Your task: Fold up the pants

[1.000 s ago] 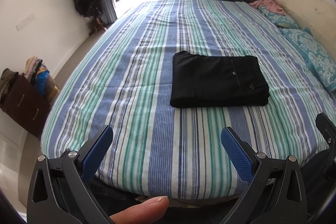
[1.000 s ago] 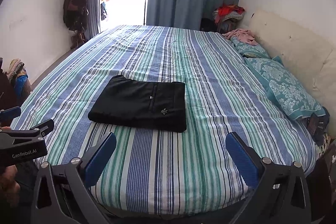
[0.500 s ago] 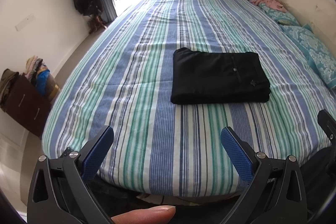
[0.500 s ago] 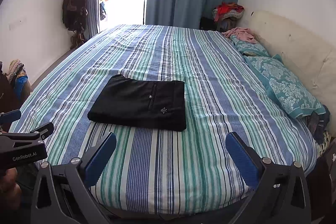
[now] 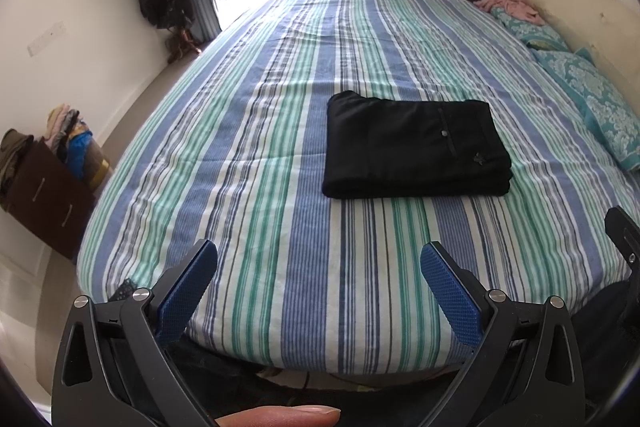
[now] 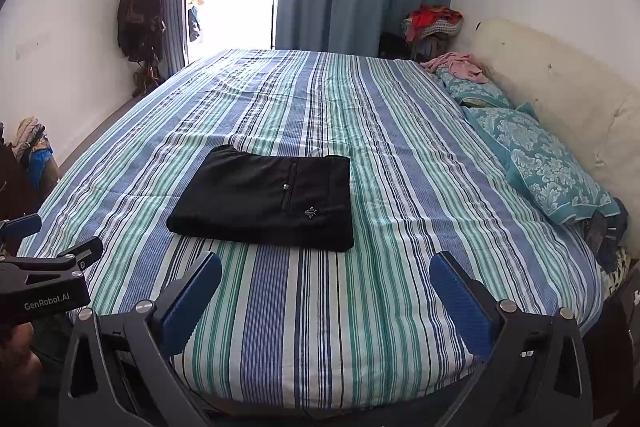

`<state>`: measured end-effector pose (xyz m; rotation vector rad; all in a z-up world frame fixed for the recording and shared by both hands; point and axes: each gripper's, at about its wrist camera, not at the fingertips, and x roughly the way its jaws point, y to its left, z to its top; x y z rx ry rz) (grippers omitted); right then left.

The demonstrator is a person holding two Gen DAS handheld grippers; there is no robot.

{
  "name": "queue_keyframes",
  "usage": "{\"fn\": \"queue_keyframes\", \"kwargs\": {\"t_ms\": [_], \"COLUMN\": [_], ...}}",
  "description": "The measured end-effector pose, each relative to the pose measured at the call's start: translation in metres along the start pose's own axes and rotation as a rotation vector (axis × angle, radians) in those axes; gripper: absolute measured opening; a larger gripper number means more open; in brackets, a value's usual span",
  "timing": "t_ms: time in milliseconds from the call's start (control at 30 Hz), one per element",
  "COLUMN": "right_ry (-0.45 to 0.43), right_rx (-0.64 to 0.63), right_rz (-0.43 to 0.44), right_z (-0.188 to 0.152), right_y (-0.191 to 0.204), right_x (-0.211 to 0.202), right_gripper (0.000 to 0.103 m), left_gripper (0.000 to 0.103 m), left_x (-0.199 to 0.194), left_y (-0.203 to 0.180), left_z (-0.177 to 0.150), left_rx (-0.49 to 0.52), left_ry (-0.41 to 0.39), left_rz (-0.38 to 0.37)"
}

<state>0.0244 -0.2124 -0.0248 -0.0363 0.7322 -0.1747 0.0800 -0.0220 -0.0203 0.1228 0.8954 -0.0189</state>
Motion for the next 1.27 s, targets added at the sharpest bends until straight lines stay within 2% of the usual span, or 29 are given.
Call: {"fn": "queue_keyframes", "kwargs": {"t_ms": [1033,1167,1267], "right_ry": [0.009,0.009,0.016], "right_rx": [0.003,0.003,0.002], "right_rz": [0.009,0.007,0.008], "right_z": [0.0001,0.0,-0.0004], "right_y": [0.0014,0.0019,0.0034], "right_x": [-0.0015,-0.0011,0.0007], "right_gripper": [0.103,0.103,0.103], "left_gripper": [0.102,0.102,0.102], "left_x": [0.0014,-0.0009,-0.0032], "left_y": [-0.0002,0.0016,0.0008], "left_z": [-0.0004,-0.0013,-0.0009], "left_rx": [0.011,-0.006,0.0], "left_ry": [0.0,-0.011,-0.025], "left_rz": [0.01,-0.022,-0.02]}}
